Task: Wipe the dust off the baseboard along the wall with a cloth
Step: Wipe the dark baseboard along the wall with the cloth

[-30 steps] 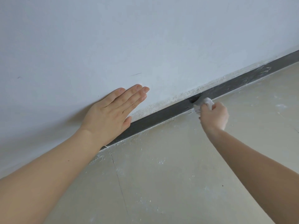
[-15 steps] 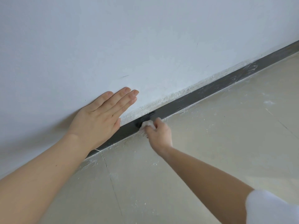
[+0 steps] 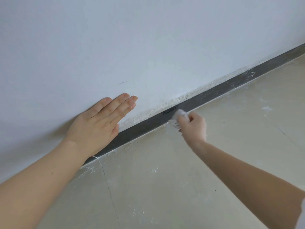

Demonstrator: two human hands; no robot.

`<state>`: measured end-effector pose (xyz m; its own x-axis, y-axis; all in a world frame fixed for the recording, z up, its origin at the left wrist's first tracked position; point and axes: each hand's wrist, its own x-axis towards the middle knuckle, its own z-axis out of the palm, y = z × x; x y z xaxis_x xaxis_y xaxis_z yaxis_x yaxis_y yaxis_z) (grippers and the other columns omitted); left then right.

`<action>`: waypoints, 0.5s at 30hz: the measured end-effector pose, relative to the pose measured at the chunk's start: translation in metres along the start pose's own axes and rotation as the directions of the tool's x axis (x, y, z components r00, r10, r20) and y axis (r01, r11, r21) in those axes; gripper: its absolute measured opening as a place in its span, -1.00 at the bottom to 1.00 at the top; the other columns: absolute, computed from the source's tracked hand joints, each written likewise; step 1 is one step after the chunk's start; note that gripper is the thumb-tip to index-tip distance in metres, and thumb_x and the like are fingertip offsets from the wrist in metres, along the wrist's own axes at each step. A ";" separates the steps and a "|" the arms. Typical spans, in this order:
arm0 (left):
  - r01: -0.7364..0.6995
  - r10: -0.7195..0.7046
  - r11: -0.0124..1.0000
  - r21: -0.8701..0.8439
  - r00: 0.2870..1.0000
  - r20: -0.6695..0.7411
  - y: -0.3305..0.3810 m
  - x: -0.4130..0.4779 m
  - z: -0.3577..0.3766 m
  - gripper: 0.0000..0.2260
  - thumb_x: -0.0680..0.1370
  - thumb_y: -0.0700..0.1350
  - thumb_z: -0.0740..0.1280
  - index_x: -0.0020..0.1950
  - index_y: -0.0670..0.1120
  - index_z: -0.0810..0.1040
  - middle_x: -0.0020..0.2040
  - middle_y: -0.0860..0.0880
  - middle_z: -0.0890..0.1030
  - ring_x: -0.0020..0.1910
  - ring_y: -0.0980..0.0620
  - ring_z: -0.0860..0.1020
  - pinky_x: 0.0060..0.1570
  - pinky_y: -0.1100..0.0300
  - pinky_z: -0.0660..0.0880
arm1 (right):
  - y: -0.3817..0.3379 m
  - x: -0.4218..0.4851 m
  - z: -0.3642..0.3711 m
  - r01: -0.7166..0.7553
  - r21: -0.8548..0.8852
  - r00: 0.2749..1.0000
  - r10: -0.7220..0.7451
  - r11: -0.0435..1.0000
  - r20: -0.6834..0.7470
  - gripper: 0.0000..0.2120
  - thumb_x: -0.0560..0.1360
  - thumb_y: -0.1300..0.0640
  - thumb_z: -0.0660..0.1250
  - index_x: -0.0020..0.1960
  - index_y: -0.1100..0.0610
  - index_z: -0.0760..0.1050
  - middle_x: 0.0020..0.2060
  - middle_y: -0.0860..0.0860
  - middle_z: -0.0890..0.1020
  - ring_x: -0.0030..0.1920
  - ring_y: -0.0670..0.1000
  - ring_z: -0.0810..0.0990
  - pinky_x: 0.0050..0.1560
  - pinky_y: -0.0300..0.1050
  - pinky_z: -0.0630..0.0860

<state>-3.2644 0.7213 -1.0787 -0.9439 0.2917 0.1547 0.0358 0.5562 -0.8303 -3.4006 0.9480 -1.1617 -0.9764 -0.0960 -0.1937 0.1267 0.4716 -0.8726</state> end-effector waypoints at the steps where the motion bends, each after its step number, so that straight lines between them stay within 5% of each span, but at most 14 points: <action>1: -0.003 0.003 1.000 -0.006 1.000 0.002 -0.001 0.000 -0.001 -0.44 0.60 0.01 -0.08 0.59 -0.08 -0.08 0.59 -0.01 -0.14 0.55 -0.01 -0.17 0.50 0.08 -0.29 | -0.001 -0.017 0.011 0.061 -0.027 0.995 -0.058 0.998 0.084 -0.71 0.38 0.00 0.29 -0.36 0.12 0.27 -0.46 0.05 0.37 -0.40 0.13 0.49 -0.40 0.01 0.40; 3: -0.015 0.014 1.000 0.007 1.000 0.011 -0.004 0.000 -0.003 -0.45 0.61 0.00 -0.09 0.59 -0.08 -0.10 0.58 -0.01 -0.15 0.55 -0.01 -0.19 0.50 0.08 -0.30 | -0.007 -0.047 0.031 0.182 -0.071 0.959 -0.161 0.981 0.233 -0.68 0.44 0.02 0.31 -0.36 0.08 0.24 -0.49 -0.04 0.34 -0.44 -0.03 0.32 -0.42 -0.15 0.28; 6: -0.037 0.036 0.999 0.035 0.999 0.020 -0.006 -0.001 -0.002 -0.45 0.60 -0.03 -0.11 0.59 -0.08 -0.13 0.58 -0.01 -0.17 0.55 -0.01 -0.20 0.49 0.09 -0.30 | -0.024 -0.068 0.051 0.317 -0.123 0.906 -0.262 0.940 0.333 -0.63 0.51 -0.08 0.26 -0.34 0.09 0.25 -0.47 -0.03 0.39 -0.39 0.03 0.40 -0.39 -0.13 0.28; 9: -0.038 0.038 0.999 0.022 0.999 0.020 -0.007 -0.002 -0.002 -0.45 0.60 -0.03 -0.12 0.59 -0.08 -0.14 0.58 0.00 -0.18 0.55 0.01 -0.19 0.49 0.10 -0.29 | -0.037 -0.057 0.047 0.352 -0.121 0.906 -0.306 0.928 0.292 -0.67 0.50 -0.03 0.26 -0.30 0.15 0.29 -0.45 0.01 0.42 -0.33 0.12 0.45 -0.38 -0.10 0.27; 15: -0.043 0.043 0.999 -0.013 0.998 0.046 -0.008 -0.003 -0.004 -0.46 0.61 -0.02 -0.16 0.59 -0.08 -0.16 0.58 0.00 -0.20 0.55 0.01 -0.20 0.49 0.10 -0.33 | -0.028 -0.009 0.000 0.255 -0.178 0.967 -0.248 0.951 0.059 -0.65 0.46 0.09 0.32 -0.38 0.03 0.19 -0.51 -0.08 0.34 -0.46 -0.07 0.30 -0.43 -0.11 0.20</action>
<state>-3.2608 0.7192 -1.0708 -0.9556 0.2792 0.0939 0.0801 0.5532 -0.8292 -3.3955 0.9355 -1.1361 -0.9651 -0.2618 0.0024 -0.1592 0.5797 -0.7991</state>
